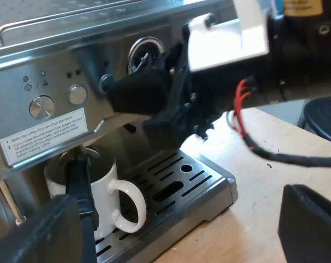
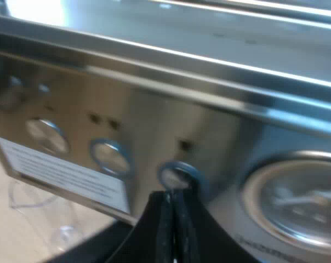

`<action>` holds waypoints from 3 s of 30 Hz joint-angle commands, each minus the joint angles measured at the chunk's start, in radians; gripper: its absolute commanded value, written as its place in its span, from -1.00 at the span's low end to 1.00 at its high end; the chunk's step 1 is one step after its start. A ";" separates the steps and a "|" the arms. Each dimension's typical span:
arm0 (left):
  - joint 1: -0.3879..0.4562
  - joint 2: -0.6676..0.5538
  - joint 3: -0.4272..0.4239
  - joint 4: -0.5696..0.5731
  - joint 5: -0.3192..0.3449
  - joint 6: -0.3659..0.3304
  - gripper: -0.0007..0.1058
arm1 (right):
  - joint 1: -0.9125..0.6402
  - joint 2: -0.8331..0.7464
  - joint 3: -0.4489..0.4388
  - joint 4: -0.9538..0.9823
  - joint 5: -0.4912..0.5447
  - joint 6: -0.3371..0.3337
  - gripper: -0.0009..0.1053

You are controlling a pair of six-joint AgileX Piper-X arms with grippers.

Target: Place mug into machine

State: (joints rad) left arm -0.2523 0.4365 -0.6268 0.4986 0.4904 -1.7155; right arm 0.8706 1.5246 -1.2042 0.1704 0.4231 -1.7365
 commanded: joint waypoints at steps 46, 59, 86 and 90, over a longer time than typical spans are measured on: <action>0.019 0.247 -0.431 0.153 -0.061 -0.030 0.40 | -0.330 -0.492 -0.021 0.522 -0.095 -0.032 0.04; 0.269 0.227 -0.432 0.232 -0.058 -0.020 0.40 | -0.638 -0.505 -0.021 0.645 -0.192 -0.042 0.03; 0.271 -0.127 -0.405 0.365 -0.143 0.023 0.40 | -0.815 -1.051 0.171 0.688 -0.255 -0.149 0.03; 0.271 -0.224 -0.360 0.378 -0.143 0.023 0.40 | -0.815 -1.163 0.204 0.729 -0.281 -0.149 0.03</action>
State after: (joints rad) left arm 0.0162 0.2244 -0.9930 0.8727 0.3559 -1.6952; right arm 0.0616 0.3734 -1.0008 0.8910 0.1547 -1.8691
